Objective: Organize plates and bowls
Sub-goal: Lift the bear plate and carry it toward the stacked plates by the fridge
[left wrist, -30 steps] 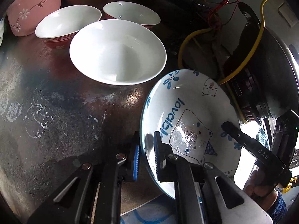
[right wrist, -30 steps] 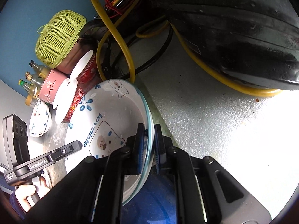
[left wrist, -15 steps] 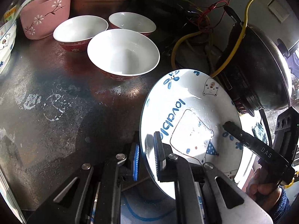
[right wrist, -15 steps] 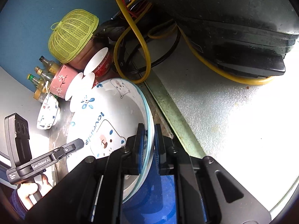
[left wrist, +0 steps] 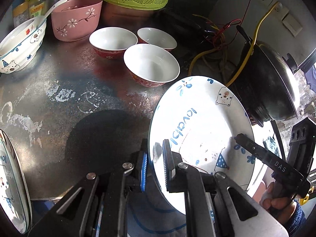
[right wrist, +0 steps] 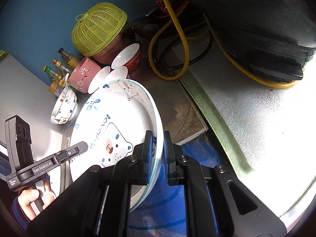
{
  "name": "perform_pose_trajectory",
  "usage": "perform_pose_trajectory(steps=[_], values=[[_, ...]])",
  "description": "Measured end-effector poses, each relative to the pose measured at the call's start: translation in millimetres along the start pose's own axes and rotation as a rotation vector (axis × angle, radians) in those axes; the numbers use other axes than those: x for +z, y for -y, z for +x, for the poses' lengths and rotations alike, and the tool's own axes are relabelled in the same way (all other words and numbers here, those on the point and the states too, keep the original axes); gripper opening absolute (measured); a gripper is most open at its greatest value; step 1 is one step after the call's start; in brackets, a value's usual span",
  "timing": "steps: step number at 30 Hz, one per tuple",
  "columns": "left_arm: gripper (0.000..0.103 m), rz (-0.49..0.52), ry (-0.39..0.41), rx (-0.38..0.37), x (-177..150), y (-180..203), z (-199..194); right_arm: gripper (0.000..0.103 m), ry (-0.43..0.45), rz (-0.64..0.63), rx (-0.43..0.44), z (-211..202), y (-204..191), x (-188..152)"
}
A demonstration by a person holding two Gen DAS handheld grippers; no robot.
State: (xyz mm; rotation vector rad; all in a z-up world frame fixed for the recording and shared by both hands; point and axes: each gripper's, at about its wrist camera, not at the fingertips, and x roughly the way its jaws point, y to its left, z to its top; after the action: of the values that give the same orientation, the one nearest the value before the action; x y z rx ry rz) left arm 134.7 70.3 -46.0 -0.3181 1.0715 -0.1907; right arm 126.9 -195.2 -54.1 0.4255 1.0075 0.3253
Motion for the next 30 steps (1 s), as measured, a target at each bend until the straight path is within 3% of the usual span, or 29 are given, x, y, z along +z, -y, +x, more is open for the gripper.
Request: perform_pose_trajectory(steps=[30], values=[[0.012, -0.258, 0.152, 0.141, -62, -109, -104, 0.011, -0.124, -0.281, 0.154, 31, -137, -35]])
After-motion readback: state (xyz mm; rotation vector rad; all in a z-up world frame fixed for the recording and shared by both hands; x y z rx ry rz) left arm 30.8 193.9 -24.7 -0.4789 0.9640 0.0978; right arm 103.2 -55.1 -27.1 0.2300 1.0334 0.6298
